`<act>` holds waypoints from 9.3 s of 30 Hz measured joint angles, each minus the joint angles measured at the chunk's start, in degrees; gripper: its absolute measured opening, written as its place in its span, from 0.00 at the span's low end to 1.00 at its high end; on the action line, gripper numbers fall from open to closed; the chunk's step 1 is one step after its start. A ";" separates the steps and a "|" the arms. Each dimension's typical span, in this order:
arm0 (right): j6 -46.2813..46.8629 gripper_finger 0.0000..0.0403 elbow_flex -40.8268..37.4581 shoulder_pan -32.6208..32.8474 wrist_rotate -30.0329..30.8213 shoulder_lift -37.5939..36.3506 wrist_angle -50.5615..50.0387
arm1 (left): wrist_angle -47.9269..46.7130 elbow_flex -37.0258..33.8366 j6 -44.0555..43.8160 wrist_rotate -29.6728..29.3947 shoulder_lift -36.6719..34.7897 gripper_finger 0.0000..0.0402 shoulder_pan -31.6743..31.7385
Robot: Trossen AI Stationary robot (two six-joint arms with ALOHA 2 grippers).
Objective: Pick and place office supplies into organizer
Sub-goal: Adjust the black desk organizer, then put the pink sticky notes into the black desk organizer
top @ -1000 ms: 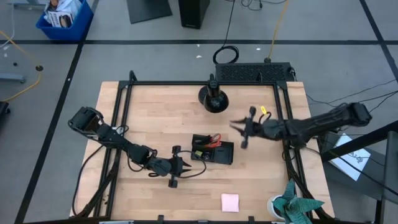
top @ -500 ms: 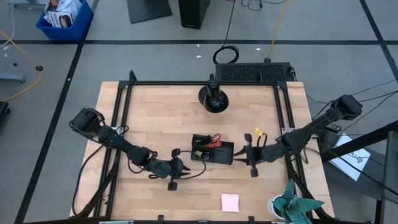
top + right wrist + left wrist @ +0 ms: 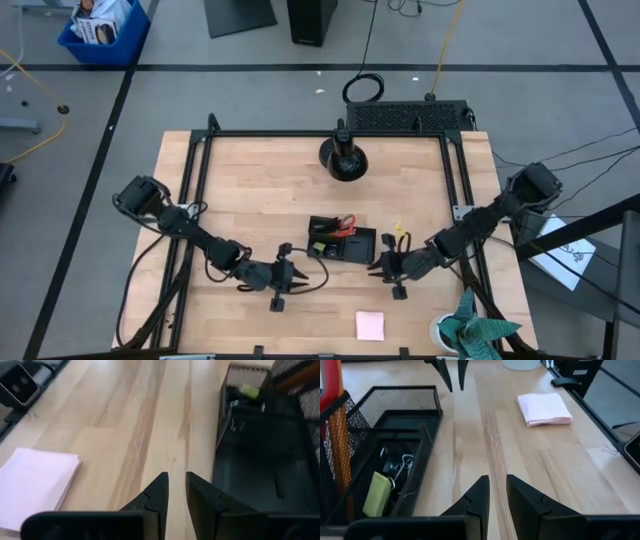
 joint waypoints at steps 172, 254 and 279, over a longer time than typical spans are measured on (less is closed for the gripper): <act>21.15 0.52 16.39 20.59 -0.52 15.55 4.46 | -41.33 57.83 21.56 10.73 35.89 0.58 3.50; 15.67 0.27 16.48 3.55 0.11 15.95 -10.13 | -49.58 57.37 31.36 -5.21 35.45 0.58 -3.08; 18.93 0.23 16.57 3.20 -5.78 19.53 -8.20 | -46.09 57.20 25.29 -10.22 37.46 0.58 0.61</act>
